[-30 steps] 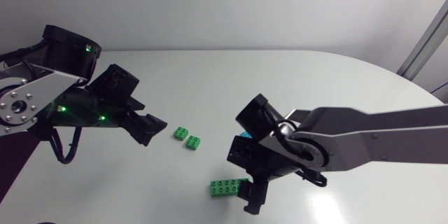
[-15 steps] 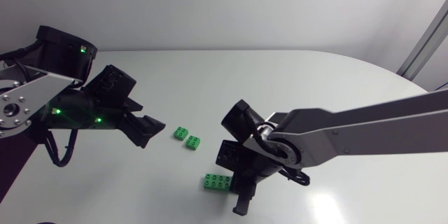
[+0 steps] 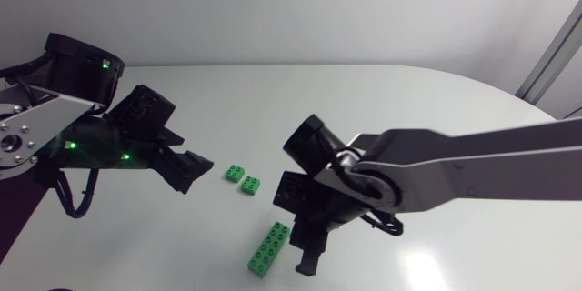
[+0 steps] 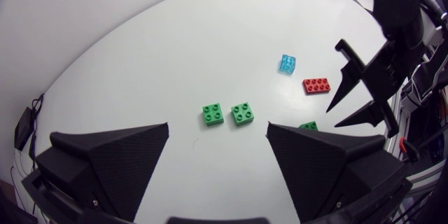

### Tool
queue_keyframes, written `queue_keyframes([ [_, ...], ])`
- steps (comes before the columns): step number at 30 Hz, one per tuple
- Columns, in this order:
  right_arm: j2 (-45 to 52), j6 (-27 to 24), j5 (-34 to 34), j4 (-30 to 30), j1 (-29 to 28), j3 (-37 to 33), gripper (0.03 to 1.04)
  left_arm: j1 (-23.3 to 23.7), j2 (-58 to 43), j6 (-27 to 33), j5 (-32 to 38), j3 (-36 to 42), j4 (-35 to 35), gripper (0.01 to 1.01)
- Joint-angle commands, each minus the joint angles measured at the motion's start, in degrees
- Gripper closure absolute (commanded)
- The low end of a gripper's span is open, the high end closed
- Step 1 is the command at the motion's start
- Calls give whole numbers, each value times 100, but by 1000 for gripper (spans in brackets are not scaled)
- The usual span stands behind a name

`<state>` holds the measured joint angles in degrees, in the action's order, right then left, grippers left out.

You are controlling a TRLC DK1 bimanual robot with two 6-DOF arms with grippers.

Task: Separate the duplo bricks

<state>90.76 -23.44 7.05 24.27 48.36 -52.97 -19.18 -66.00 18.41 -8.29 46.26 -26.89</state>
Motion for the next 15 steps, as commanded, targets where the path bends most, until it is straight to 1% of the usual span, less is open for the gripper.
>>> queue_keyframes([
  [1, -665, 156, -46, 95, -90, 261, 336, 55, 96, -13, 47, -56, -44, 51],
  [3, -1113, 191, -54, 192, -160, 349, 220, 20, 149, -57, 47, -21, -97, 51],
  [4, -1324, 217, -63, 253, -195, 358, 180, -7, 192, -84, 47, -12, -123, 51],
  [9, -2405, 498, -186, 297, -582, 384, 169, -165, 544, -259, 223, -38, -228, 49],
  [11, -2678, 613, -415, 236, -723, 410, 166, -165, 720, -286, 328, -38, -228, 49],
  [13, -2871, 727, -696, 183, -819, 428, 115, -165, 869, -356, 504, -21, -220, 49],
  [15, -3073, 832, -942, 174, -881, 463, 110, -165, 1010, -391, 645, -21, -228, 49],
])
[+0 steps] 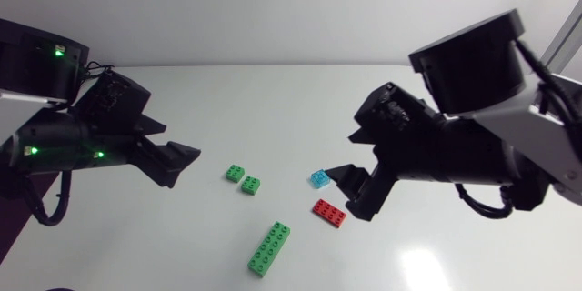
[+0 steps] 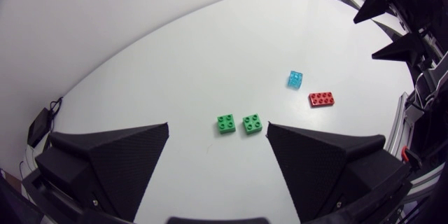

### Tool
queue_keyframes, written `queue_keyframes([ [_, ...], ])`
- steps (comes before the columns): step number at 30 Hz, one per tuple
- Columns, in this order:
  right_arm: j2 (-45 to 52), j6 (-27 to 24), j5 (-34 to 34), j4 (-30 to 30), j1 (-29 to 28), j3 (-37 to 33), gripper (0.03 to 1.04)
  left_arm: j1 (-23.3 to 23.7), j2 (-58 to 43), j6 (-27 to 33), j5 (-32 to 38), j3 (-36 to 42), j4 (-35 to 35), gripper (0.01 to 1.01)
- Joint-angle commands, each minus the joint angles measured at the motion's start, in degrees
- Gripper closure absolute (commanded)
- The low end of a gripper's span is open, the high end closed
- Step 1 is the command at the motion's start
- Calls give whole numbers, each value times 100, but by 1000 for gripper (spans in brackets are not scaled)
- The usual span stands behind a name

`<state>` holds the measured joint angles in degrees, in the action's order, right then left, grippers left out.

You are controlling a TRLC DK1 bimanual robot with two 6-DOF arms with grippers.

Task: Separate the duplo bricks

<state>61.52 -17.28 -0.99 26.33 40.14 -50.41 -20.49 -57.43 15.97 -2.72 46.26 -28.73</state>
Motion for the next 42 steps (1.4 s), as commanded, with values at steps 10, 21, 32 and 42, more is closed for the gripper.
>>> queue_keyframes([
  [10, -1195, 401, -1351, -22, -182, 576, 72, -579, 812, -428, 1582, -135, -203, 49],
  [21, -2293, 418, -2186, 567, -182, 541, 72, -904, 1656, -454, 2417, 67, -836, 49],
  [32, -3348, 84, -3012, 1085, -727, 533, 72, -781, 2579, -94, 2935, 85, -1126, 51],
  [42, -4447, -135, -3144, 997, -1254, 1113, 72, -122, 3537, -146, 3006, -328, -1267, 51],
])
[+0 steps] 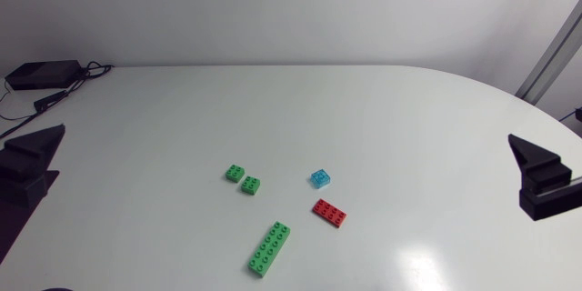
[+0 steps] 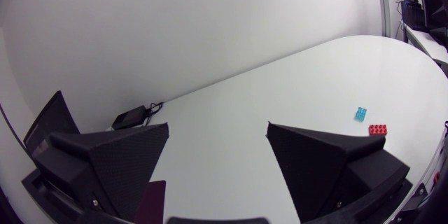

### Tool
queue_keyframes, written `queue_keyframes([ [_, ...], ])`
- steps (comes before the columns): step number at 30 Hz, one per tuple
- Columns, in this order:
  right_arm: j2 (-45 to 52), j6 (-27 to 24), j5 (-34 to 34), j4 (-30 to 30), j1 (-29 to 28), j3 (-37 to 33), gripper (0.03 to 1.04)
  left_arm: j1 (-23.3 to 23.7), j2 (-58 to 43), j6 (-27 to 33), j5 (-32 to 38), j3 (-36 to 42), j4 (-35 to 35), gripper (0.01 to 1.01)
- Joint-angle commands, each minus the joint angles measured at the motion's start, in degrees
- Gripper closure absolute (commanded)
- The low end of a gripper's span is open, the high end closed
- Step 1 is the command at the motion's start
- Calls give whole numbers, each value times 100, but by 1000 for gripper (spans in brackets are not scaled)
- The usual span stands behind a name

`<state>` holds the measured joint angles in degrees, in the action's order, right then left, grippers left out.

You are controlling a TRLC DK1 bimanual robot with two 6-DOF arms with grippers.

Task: Separate the duplo bricks

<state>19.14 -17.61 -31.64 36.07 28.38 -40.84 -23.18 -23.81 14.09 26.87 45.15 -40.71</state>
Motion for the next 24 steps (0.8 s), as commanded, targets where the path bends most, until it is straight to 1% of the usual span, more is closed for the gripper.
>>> queue_keyframes([
  [1, -323, -111, -106, 40, -122, 173, 72, 226, 325, 15, 46, -287, -95, 51],
  [7, -1052, -375, -123, 128, -527, 463, 72, 639, 975, 33, 29, -797, -271, 48],
  [13, -1527, -1026, -123, 66, -984, 841, 70, 1044, 1283, 42, 11, -911, -289, 48],
  [15, -1667, -1034, -106, 40, -1124, 929, 70, 1158, 1327, 77, -86, -920, -350, 48],
  [17, -1870, -999, -35, -22, -1133, 1061, 72, 1272, 1371, 138, -297, -937, -526, 48],
  [19, -1958, -788, 105, -57, -1159, 1210, 72, 1351, 1406, 288, -393, -1017, -596, 48],
  [22, -1958, -709, 132, -109, -1247, 1412, 72, 1571, 1564, 296, -613, -1078, -605, 49],
  [24, -1958, -569, 193, -118, -1291, 1509, 72, 1711, 1643, 305, -771, -1122, -675, 49],
])
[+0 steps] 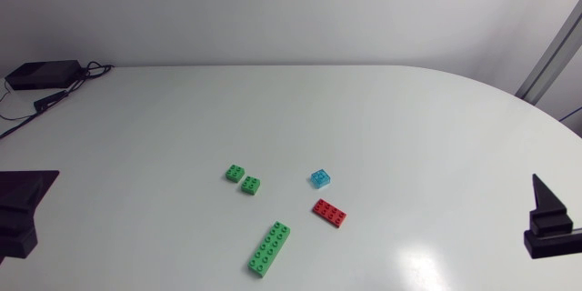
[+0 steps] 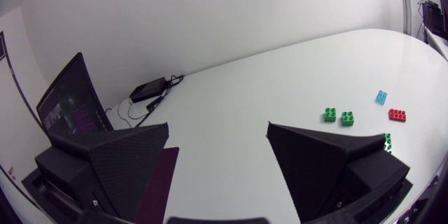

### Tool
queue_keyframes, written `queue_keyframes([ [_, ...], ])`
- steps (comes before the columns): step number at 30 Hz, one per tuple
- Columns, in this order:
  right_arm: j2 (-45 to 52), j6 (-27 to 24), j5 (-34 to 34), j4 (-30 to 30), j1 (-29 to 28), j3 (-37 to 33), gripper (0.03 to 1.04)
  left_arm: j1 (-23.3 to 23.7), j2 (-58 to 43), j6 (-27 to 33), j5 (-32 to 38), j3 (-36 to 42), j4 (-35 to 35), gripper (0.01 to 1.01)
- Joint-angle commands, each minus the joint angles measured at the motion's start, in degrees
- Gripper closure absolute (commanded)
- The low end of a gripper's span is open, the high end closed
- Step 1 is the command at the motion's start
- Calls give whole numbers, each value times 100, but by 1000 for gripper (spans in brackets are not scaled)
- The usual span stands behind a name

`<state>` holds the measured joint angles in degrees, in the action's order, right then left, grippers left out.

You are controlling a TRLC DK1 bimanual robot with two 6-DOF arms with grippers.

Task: Separate the duplo bricks

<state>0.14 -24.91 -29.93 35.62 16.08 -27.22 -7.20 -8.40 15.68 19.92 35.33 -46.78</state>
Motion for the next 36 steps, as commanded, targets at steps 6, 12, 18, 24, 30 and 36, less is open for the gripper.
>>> queue_keyframes([
  [6, -58, 320, 40, -81, -113, 393, 70, 307, 278, 181, -208, -299, -59, 48],
  [12, -58, 487, 58, -169, -149, 481, 70, 333, 278, 480, -208, -492, 38, 46],
  [18, -58, 583, 93, -362, -140, 578, 70, 149, 445, 1587, -234, -1134, 609, 46],
  [24, -58, 495, 198, -802, -113, 877, 70, -106, 612, 2158, -507, -1854, 1251, 48],
  [30, -58, 434, 207, -1030, 115, 1000, 70, -247, 524, 2132, -551, -2241, 1664, 46],
  [36, -58, 258, 207, -1461, 300, 1281, 70, -378, 489, 2158, -577, -2470, 1875, 46],
])
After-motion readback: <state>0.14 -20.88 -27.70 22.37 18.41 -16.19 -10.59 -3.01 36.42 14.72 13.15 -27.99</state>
